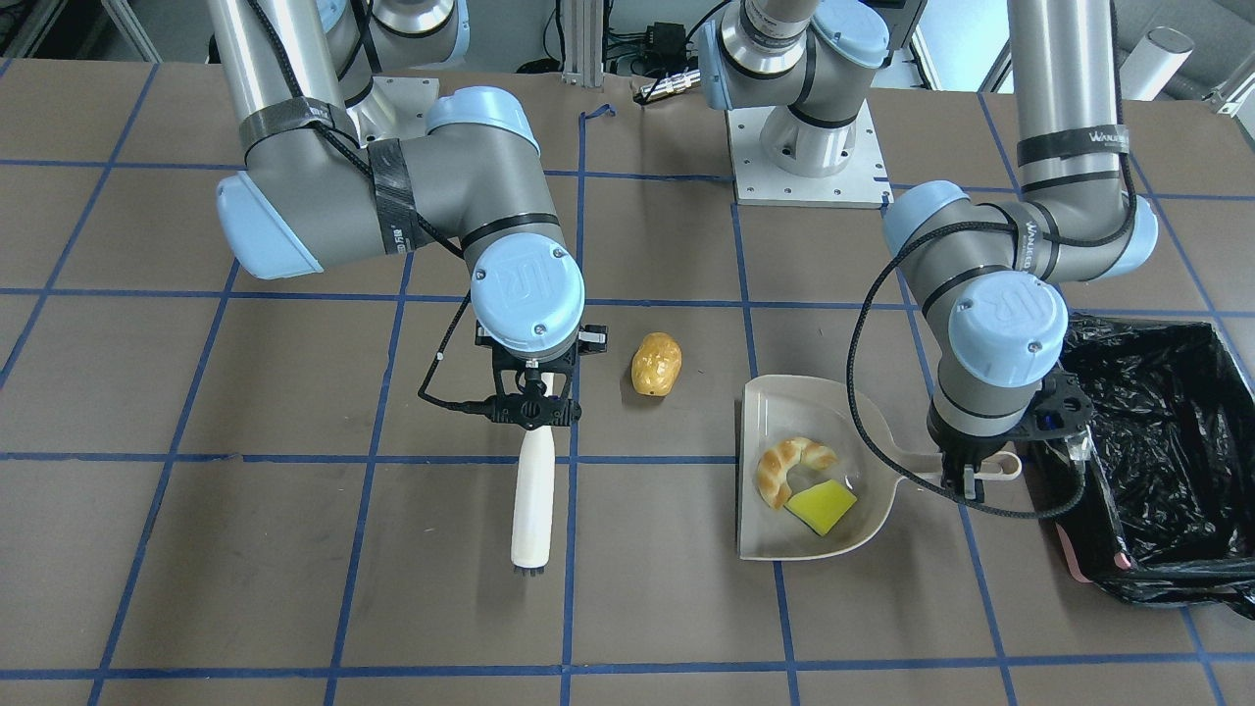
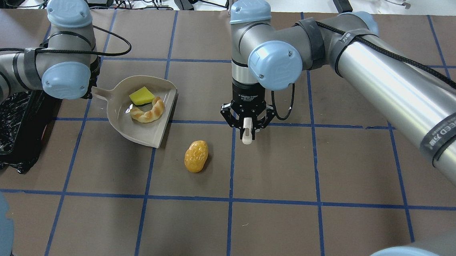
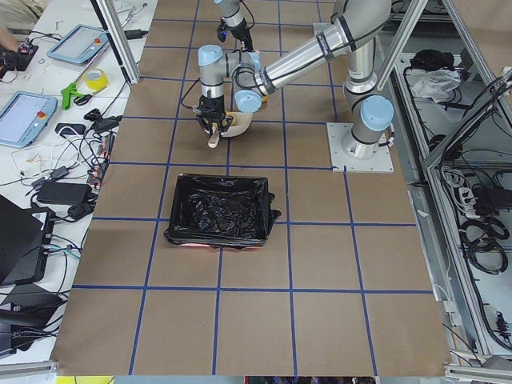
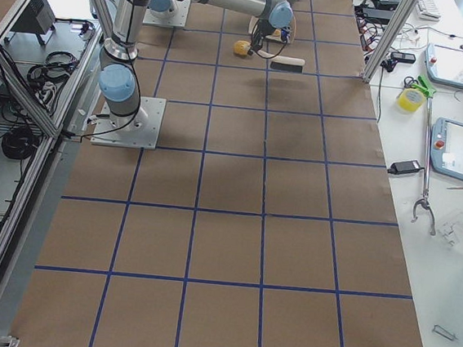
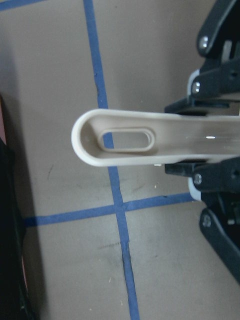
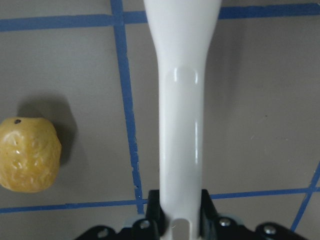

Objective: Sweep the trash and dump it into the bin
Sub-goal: 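Move the brush with the right gripper behind the yellow potato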

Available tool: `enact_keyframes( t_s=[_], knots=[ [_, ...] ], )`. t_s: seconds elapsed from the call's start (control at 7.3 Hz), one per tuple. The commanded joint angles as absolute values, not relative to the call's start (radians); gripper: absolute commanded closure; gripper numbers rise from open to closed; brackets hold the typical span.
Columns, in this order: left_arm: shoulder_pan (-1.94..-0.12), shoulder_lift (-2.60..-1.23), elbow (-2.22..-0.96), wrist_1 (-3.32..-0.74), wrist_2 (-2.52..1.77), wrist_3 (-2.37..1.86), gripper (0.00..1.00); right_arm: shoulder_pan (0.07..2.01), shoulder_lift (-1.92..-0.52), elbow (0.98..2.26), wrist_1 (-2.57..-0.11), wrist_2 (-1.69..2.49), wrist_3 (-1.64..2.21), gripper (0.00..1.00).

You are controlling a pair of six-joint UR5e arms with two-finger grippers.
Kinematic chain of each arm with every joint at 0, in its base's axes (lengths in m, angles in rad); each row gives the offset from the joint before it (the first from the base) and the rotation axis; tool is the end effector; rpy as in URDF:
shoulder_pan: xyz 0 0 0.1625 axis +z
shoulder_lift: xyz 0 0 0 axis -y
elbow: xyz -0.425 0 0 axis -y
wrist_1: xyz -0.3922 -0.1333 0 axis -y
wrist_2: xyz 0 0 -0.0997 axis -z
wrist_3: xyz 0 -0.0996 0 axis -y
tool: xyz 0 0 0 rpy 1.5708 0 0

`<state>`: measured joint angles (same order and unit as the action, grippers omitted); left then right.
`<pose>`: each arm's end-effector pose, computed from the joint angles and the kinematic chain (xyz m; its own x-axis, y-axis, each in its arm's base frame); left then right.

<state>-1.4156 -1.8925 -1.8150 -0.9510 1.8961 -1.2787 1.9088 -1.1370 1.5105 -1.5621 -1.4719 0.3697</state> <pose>-0.0121 -0.5789 0.2665 -0.1210 -0.9918 -0.0403 -0.9384 0.1275 -0.3211 0.3338 -0.5180 0.2759 -0.9979 0.0410 0.0493 0.0567 0.9229 0.3809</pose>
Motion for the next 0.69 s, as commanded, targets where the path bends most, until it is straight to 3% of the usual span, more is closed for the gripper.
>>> enact_keyframes(
  t_s=[0.0, 0.55],
  knots=[
    [-1.419, -1.824, -1.888, -0.969, 1.901, -1.328, 1.00, 1.923, -1.195, 1.619, -1.629, -1.474, 0.466, 1.00],
    [-1.453, -1.750, -2.018, -0.959, 1.925, -1.430, 1.00, 2.029, -1.213, 1.712, -1.732, -1.457, 0.624, 1.00]
  ],
)
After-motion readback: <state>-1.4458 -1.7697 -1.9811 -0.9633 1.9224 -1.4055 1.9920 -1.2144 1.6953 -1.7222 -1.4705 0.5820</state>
